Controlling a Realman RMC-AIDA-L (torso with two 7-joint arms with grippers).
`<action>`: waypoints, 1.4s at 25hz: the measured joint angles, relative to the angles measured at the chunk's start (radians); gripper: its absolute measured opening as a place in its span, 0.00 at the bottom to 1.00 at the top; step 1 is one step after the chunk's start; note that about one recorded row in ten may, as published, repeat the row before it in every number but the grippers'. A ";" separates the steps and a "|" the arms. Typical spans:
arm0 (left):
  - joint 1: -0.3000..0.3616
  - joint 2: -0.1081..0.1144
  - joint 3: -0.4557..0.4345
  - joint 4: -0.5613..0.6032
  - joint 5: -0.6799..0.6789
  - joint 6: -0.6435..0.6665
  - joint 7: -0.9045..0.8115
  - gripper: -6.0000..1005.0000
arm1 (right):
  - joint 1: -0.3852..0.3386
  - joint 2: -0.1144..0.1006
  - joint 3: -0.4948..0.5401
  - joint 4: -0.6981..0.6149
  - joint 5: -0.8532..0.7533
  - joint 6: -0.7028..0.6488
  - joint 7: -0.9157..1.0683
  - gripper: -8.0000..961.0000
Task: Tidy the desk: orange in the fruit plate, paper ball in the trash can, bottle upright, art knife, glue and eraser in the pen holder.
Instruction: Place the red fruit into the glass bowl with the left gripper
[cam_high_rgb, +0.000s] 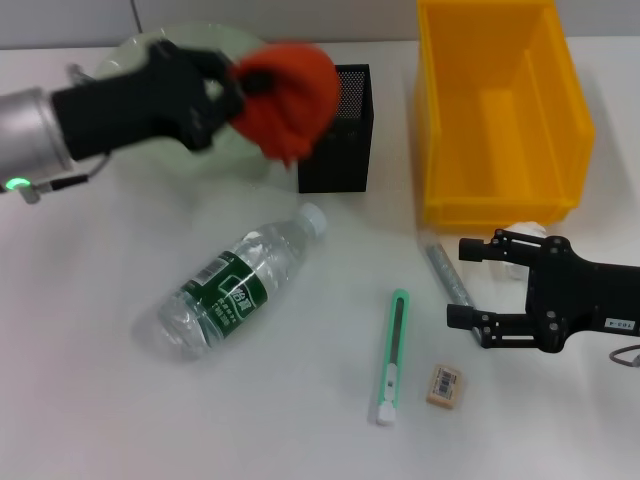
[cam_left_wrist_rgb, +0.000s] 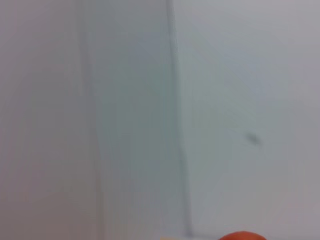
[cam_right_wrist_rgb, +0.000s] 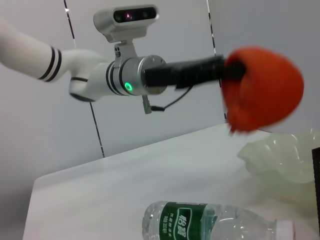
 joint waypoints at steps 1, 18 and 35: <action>0.000 0.000 0.000 0.000 0.000 0.000 0.000 0.07 | 0.001 0.000 -0.001 0.000 0.000 0.000 0.000 0.86; 0.034 -0.008 -0.003 -0.250 -0.550 -0.484 0.182 0.07 | 0.002 0.006 0.003 0.000 0.000 0.000 -0.016 0.86; -0.033 -0.009 0.001 -0.308 -0.546 -0.699 0.289 0.07 | 0.002 0.006 -0.001 0.000 0.000 0.000 -0.030 0.86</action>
